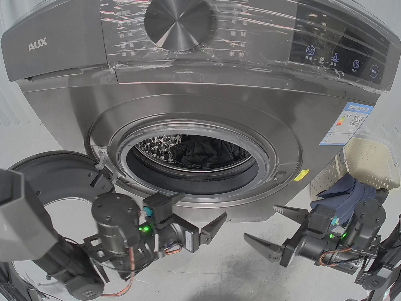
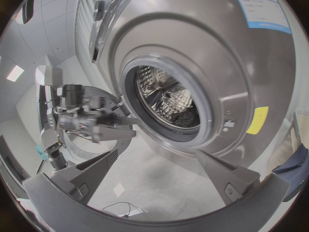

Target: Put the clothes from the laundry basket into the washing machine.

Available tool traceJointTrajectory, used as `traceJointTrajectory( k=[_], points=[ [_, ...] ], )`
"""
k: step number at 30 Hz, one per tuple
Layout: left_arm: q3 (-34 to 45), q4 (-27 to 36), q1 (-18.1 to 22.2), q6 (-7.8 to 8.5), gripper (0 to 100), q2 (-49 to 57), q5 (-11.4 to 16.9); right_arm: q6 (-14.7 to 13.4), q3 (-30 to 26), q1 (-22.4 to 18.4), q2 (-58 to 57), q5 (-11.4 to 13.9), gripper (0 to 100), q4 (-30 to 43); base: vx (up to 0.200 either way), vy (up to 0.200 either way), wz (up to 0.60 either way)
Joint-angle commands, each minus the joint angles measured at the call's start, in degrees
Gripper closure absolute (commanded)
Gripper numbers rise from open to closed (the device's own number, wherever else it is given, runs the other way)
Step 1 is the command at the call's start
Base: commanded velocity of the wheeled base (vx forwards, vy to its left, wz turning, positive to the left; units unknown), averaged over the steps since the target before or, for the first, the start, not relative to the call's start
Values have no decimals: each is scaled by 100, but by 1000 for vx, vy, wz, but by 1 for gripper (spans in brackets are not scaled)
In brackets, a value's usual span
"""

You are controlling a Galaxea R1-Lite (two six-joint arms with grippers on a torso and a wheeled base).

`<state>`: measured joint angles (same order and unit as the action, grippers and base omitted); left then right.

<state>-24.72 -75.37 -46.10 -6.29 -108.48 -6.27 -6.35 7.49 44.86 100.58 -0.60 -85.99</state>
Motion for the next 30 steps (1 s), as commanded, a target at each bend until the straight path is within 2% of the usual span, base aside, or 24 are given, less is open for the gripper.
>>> traceJointTrajectory(
  k=[1, 6, 10, 17, 22, 26, 30],
  points=[
    [802, -162, -83, 5, 0, 1268, 3, 2, -212, -505, -663, -116, 0, 47, 0, 0, 0],
    [1374, -188, -74, 23, 0, 2007, 3, 20, -291, -1032, -1234, -169, 0, 127, 0, 0, 0],
    [1769, -188, 5, 154, 0, 2420, 3, 64, -608, -1507, -1630, -186, 0, 171, 0, 0, 0],
    [2015, -179, 181, 163, 0, 2903, 3, 90, -749, -1849, -2140, -204, 0, 505, 0, 0, 0],
    [2367, -135, 471, 260, 0, 3430, 11, 143, -749, -1964, -3010, -222, 0, 1612, -80, 0, 0],
    [2463, 58, 620, 321, 0, 3887, -15, 125, -749, -1981, -3642, -687, 0, 2517, -200, 0, 0],
    [2463, 471, 884, 339, 0, 4371, -24, 81, -749, -2078, -3994, -837, 0, 2772, -200, 0, 0]
  ],
)
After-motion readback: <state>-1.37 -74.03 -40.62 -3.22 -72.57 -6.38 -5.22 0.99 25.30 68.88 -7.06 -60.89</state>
